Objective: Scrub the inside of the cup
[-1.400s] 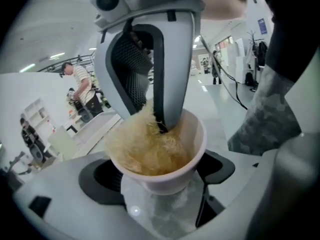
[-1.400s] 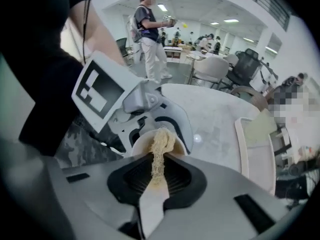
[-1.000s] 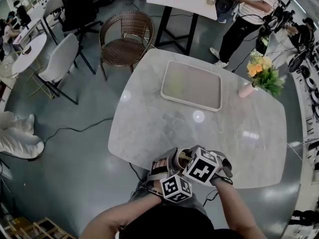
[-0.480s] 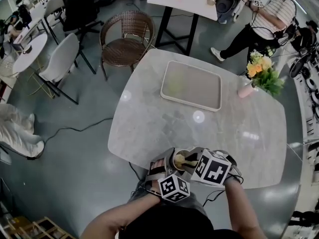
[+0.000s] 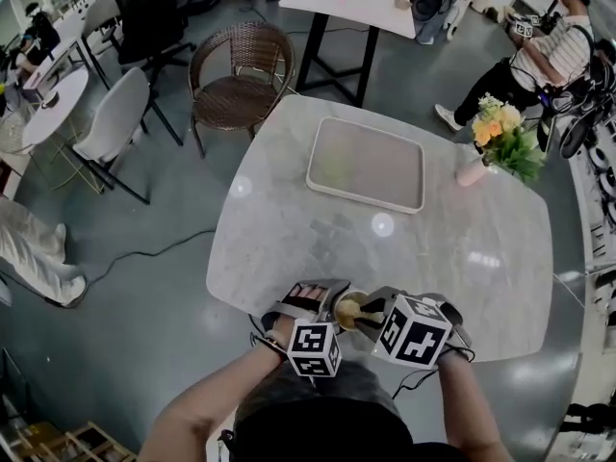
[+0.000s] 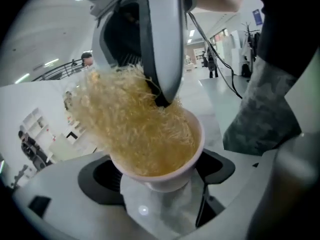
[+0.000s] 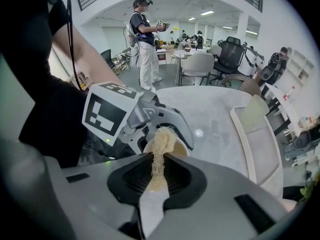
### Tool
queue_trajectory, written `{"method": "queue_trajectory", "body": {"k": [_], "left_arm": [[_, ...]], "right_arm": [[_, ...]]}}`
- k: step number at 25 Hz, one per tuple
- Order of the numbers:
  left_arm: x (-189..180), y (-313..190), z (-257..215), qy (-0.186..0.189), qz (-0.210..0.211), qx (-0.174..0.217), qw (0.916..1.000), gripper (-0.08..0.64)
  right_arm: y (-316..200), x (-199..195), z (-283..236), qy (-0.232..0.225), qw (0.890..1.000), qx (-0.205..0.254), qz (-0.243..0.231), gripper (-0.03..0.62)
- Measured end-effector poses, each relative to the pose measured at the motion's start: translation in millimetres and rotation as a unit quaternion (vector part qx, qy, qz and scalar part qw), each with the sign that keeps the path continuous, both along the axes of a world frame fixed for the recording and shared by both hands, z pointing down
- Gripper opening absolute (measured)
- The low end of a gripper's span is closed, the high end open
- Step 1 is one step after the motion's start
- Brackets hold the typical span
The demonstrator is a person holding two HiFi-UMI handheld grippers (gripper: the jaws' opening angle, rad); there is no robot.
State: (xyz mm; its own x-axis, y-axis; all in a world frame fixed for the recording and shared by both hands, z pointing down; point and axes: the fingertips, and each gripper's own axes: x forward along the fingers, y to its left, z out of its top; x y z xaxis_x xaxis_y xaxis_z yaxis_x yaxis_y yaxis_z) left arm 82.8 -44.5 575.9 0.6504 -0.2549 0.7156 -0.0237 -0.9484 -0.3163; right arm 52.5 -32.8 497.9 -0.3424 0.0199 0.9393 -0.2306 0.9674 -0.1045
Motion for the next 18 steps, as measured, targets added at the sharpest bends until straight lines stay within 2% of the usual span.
{"method": "queue_trajectory", "body": {"k": [2, 4, 6, 9, 11, 13, 16, 18], "left_arm": [[1, 0, 1, -0.004, 0.021, -0.008, 0.9997, 0.433], [0, -3, 0, 0.004, 0.001, -0.023, 0.9997, 0.431], [-3, -9, -2, 0.018, -0.066, -0.031, 0.9972, 0.431], [-8, -10, -5, 0.029, -0.173, -0.013, 0.9845, 0.431], [-12, -6, -7, 0.032, -0.194, -0.002, 0.9805, 0.431], [-16, -3, -8, 0.033, -0.176, 0.006, 0.9838, 0.431], [-23, -3, -12, 0.03, -0.111, 0.021, 0.9931, 0.433], [-28, -4, -11, 0.021, -0.072, 0.008, 0.9972, 0.433]], "right_arm": [[-3, 2, 5, 0.01, 1.0, 0.011, 0.001, 0.06], [-12, 4, 12, 0.03, 0.999, 0.032, 0.017, 0.06], [-23, 5, 18, 0.054, 0.996, 0.055, 0.046, 0.06], [-26, 1, 26, 0.074, 0.994, 0.052, 0.058, 0.06], [-21, -2, 30, 0.078, 0.996, 0.045, 0.027, 0.06], [-17, -5, 30, 0.07, 0.996, 0.044, -0.014, 0.06], [-14, -8, 30, 0.063, 0.996, 0.046, -0.053, 0.06], [-13, -10, 30, 0.062, 0.994, 0.047, -0.071, 0.06]]}}
